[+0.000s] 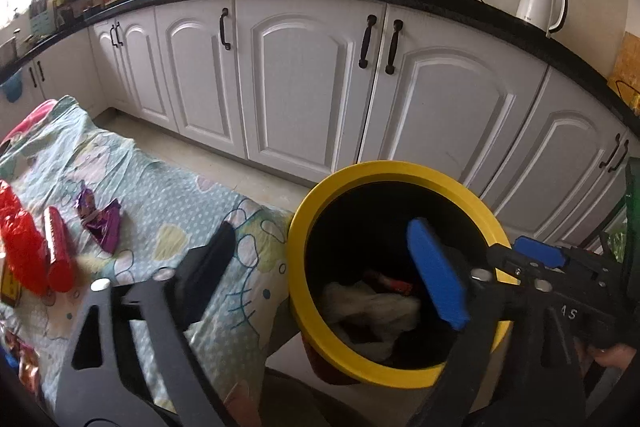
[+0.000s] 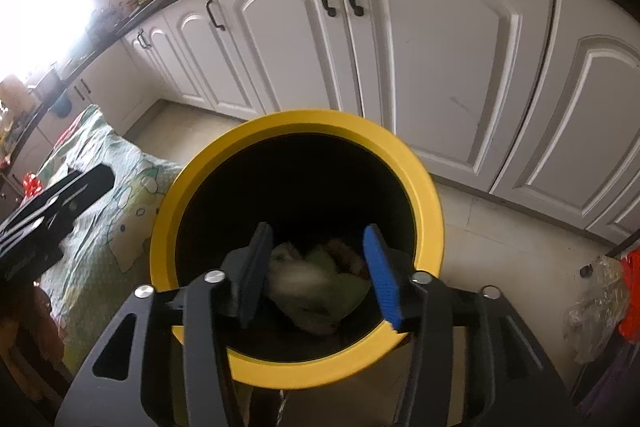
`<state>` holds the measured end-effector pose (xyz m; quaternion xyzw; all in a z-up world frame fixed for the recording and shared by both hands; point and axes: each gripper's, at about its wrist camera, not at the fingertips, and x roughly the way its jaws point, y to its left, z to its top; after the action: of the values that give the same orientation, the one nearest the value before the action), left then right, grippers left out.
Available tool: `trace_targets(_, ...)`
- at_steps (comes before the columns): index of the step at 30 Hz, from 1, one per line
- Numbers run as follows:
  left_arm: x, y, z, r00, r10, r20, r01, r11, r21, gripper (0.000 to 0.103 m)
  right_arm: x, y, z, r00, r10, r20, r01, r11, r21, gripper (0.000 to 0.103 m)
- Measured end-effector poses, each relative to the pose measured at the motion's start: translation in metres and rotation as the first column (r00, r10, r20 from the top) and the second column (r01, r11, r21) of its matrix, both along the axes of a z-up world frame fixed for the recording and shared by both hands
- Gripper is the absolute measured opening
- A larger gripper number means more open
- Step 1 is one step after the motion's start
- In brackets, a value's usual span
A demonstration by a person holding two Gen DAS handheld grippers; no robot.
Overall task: Collect trash
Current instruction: 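Open the right gripper to drop the red wrapper into the bin, then move both open grippers back toward the trash on the bed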
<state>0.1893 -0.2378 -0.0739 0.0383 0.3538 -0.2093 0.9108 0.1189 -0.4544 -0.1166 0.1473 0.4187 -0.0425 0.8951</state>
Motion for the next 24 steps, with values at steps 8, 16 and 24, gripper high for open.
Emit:
trace_targets(8,-0.012,0.018,0.016,0.999,0.043,0.022,-0.042,0.999,-0.029,0.092,-0.004,0.002,0.011,0.999,-0.018,0.031,0.018,1.0,-0.009,0.061)
trace_targets(16,-0.025,0.041,0.033,0.993,0.098,0.066,-0.095,0.994,-0.045,0.092,-0.008,0.014,0.03,0.997,0.005,0.078,-0.002,0.999,-0.034,0.065)
trace_targets(24,-0.037,0.066,0.047,0.982,0.155,0.103,-0.148,0.986,-0.073,0.092,-0.016,0.031,0.056,0.988,0.04,0.151,-0.031,0.997,-0.064,0.069)
